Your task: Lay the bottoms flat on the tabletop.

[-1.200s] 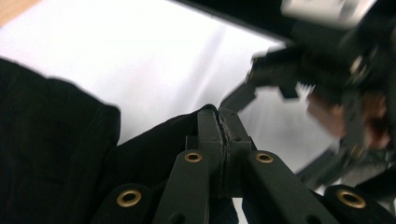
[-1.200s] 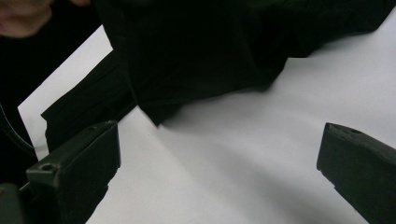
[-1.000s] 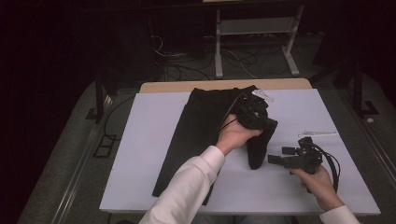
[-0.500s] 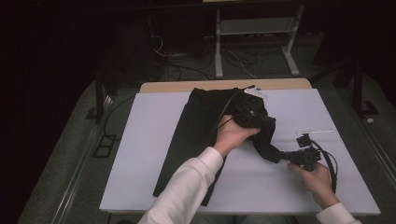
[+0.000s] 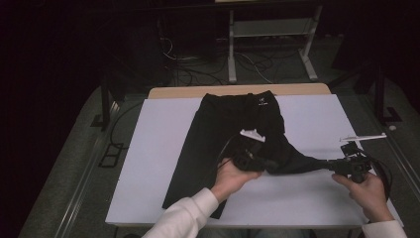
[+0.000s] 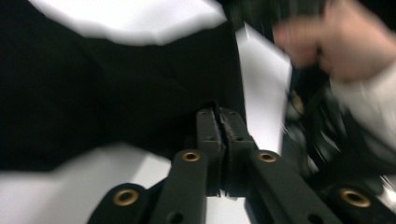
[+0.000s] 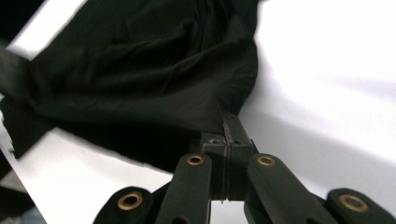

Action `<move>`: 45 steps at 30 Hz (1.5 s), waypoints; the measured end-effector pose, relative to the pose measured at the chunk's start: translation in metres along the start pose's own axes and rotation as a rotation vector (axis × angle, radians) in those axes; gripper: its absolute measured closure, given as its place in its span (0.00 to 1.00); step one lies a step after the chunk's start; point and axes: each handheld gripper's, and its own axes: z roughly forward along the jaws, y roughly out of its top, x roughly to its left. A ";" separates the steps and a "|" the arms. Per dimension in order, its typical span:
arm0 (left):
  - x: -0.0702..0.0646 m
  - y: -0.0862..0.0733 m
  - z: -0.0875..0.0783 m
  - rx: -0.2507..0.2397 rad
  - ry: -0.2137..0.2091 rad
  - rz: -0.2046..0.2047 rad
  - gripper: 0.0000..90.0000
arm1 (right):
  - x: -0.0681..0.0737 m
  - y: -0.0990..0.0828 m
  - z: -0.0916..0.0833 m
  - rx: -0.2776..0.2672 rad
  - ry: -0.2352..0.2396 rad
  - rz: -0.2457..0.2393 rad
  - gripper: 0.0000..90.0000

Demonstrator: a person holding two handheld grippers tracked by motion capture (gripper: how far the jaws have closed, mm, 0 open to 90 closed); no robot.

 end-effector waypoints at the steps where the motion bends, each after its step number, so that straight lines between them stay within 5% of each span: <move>1: -0.001 -0.006 0.002 0.029 -0.007 0.002 0.92 | 0.000 -0.002 0.001 0.016 -0.005 -0.013 0.98; 5: -0.004 -0.029 -0.002 0.137 0.029 0.048 0.80 | -0.002 -0.012 0.004 0.081 -0.021 -0.044 0.98; 9: -0.005 -0.031 -0.013 0.098 0.069 0.136 0.65 | -0.008 -0.020 0.005 0.106 -0.021 -0.026 0.98; 12: -0.010 -0.027 -0.010 0.058 0.057 0.204 0.58 | -0.013 -0.021 0.005 0.095 -0.013 -0.006 0.98; 21: -0.049 -0.003 0.057 0.112 0.041 0.491 0.50 | -0.021 -0.023 0.003 0.057 0.003 0.040 0.98; 26: -0.053 0.007 0.089 0.172 0.072 0.565 0.52 | -0.023 -0.023 0.003 0.056 0.005 0.043 0.98; 35: -0.030 0.005 0.101 0.266 0.127 0.504 0.71 | -0.026 -0.022 0.004 0.056 0.013 0.056 0.98; 39: -0.025 0.007 0.101 0.251 0.098 0.463 0.96 | -0.027 -0.023 0.003 0.051 0.014 0.065 0.97; 45: -0.030 0.010 0.089 0.208 0.085 0.461 0.98 | -0.033 -0.025 0.003 0.054 0.005 0.085 0.95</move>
